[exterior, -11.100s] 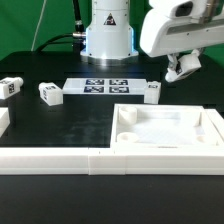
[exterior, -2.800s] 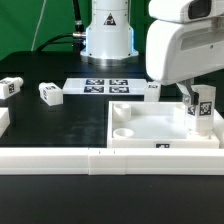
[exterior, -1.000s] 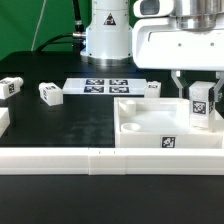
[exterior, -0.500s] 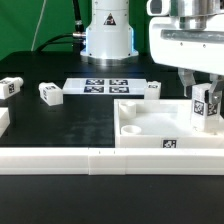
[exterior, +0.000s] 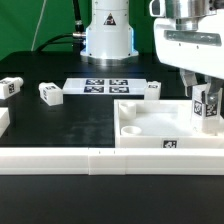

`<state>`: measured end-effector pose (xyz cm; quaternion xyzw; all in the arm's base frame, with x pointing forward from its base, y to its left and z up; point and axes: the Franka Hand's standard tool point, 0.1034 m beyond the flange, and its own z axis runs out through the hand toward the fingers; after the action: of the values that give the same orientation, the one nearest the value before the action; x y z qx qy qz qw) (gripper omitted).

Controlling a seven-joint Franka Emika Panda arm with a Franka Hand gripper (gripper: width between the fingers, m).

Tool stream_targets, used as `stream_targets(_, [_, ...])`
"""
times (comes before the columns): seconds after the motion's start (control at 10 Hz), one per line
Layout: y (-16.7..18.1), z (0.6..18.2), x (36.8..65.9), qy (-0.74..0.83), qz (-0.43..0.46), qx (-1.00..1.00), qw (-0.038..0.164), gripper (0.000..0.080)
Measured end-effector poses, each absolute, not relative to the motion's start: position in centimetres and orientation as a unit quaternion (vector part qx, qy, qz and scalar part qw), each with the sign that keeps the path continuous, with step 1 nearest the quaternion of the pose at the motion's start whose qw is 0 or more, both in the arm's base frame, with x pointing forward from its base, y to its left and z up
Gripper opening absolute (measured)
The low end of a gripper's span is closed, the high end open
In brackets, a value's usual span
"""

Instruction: Assemble one leg

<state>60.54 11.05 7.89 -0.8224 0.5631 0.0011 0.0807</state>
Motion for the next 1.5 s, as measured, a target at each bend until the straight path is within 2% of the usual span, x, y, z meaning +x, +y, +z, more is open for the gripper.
stream_targets(0.1, [11.1, 7.9, 60.6, 0.536, -0.002, -0.84, 0.081, 0.0386])
stream_targets(0.2, [11.2, 7.8, 60.5, 0.501, -0.002, -0.862, 0.079, 0.0573])
stream_targets(0.3, [11.5, 7.7, 60.4, 0.444, -0.005, -0.893, 0.079, 0.0573])
stream_targets(0.4, [11.9, 7.7, 60.4, 0.382, -0.008, -0.921, 0.079, 0.0633])
stream_targets(0.9, [12.0, 7.9, 60.7, 0.132, -0.023, -0.988, 0.072, 0.0649])
stream_targets(1.1, [12.3, 8.1, 60.9, 0.024, -0.032, -0.998, 0.042, 0.0649])
stream_targets(1.4, [11.1, 7.7, 60.9, -0.091, -0.041, -0.995, 0.032, 0.0649])
stream_targets(1.5, [11.3, 7.7, 60.9, -0.082, -0.041, -0.995, 0.032, 0.0521])
